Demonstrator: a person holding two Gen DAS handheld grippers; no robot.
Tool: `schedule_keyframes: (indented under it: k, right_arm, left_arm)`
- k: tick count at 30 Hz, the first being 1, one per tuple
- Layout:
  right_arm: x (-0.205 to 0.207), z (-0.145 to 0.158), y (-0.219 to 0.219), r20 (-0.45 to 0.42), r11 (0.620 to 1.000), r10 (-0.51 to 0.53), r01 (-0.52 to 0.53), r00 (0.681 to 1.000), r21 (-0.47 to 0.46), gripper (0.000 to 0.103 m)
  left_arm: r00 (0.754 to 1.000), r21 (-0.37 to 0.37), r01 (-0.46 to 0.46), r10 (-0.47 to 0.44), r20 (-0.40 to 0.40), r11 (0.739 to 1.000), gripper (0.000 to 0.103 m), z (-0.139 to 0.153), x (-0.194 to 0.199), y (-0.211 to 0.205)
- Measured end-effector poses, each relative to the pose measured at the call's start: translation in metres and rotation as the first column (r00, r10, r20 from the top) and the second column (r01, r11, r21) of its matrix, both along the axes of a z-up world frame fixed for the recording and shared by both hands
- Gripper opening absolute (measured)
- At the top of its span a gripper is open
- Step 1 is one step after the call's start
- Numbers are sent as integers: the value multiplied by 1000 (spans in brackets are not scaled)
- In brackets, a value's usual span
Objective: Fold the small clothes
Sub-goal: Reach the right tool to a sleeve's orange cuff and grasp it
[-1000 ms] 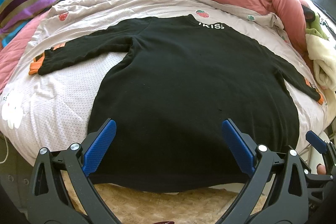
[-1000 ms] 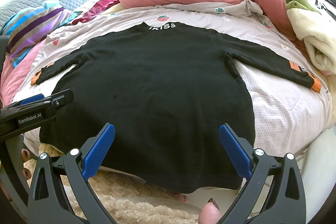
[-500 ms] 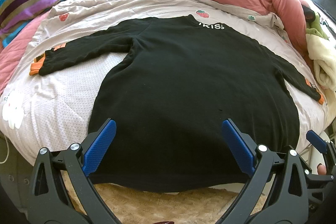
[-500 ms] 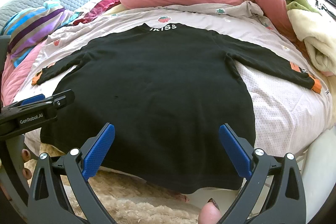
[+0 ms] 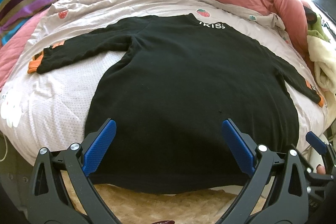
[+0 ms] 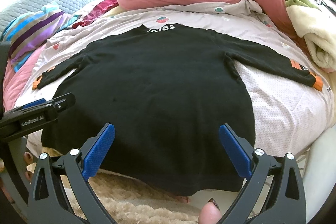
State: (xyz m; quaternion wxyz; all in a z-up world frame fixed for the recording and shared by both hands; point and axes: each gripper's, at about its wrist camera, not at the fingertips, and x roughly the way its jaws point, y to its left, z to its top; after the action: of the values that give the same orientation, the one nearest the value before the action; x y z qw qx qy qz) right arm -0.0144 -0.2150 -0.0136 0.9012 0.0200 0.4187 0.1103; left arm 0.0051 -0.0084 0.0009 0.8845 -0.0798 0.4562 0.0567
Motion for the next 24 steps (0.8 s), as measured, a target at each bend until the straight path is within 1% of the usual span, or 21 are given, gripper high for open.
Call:
schedule_keyframes:
  k: [8, 13, 17, 24]
  right_arm:
    - [24, -2, -14, -9, 1000, -30, 30, 999, -2, 99]
    - [40, -1, -26, -3, 998, -55, 55, 998, -1, 99]
    - [55, -2, -37, -4, 997, -80, 80, 997, 2, 99]
    - [79, -1, -59, 5, 991, -131, 131, 991, -1, 99]
  left_arm:
    - [1000, 4, 6, -6, -6, 1000, 95, 2, 20, -4]
    - [1000, 6, 5, -5, 0, 1000, 95, 7, 38, -8]
    - [1000, -8, 11, -11, 5, 1000, 95, 12, 57, -8]
    - [1000, 16, 15, -15, 3, 1000, 95, 15, 83, -13]
